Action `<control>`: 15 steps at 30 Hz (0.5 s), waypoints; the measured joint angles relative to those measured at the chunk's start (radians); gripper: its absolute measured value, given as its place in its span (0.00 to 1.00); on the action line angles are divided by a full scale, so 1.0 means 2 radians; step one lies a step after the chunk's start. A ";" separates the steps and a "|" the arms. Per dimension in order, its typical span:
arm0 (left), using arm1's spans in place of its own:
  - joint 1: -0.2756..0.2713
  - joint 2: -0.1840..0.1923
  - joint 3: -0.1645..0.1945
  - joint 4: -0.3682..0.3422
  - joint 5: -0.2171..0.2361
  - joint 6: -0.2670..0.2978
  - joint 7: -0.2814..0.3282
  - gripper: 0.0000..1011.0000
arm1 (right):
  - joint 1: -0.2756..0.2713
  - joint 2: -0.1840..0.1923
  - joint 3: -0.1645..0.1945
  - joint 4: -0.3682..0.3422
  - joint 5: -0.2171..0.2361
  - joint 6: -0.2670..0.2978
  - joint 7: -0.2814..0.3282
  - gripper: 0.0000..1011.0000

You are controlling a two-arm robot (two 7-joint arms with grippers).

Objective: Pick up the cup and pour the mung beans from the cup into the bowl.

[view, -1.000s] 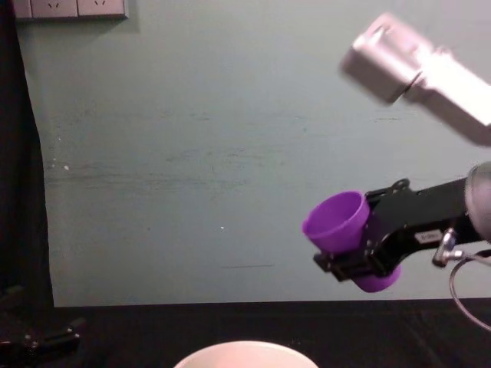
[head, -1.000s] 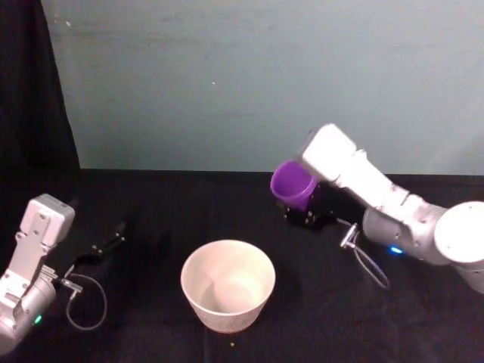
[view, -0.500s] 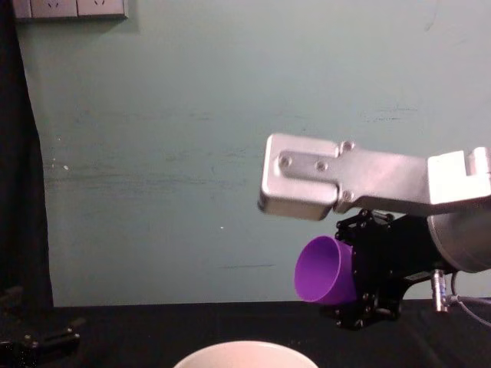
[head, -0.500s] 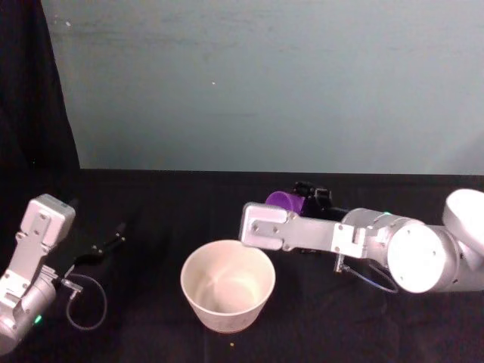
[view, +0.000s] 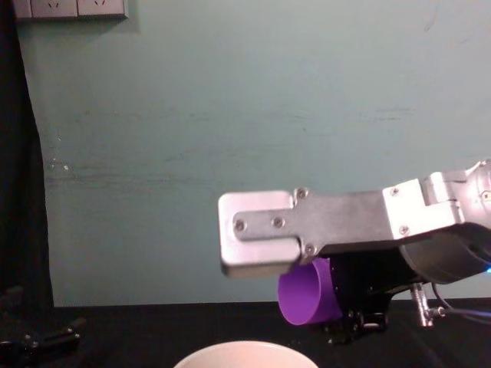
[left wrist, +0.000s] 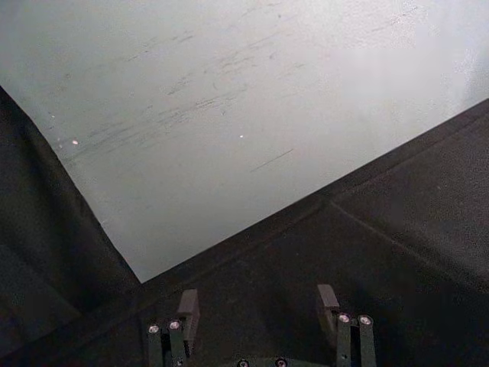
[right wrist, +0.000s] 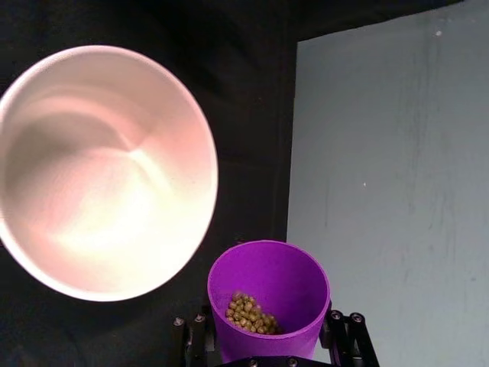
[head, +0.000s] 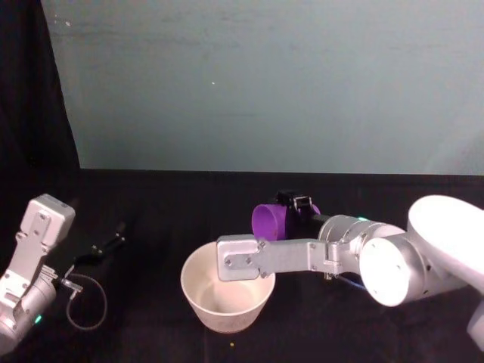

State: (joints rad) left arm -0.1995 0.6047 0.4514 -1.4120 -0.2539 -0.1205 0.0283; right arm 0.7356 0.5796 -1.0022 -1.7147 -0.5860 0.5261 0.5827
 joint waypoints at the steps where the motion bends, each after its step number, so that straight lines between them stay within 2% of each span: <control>1: 0.000 0.000 0.000 0.000 0.000 0.000 0.000 0.99 | 0.000 0.000 0.000 0.000 0.000 0.000 0.000 0.73; 15: 0.000 0.000 0.000 0.000 0.000 0.000 0.000 0.99 | 0.022 -0.008 -0.041 -0.008 -0.077 0.007 0.043 0.73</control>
State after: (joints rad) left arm -0.1995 0.6047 0.4514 -1.4120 -0.2539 -0.1205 0.0283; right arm 0.7798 0.5626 -1.0838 -1.7302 -0.7397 0.5406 0.6687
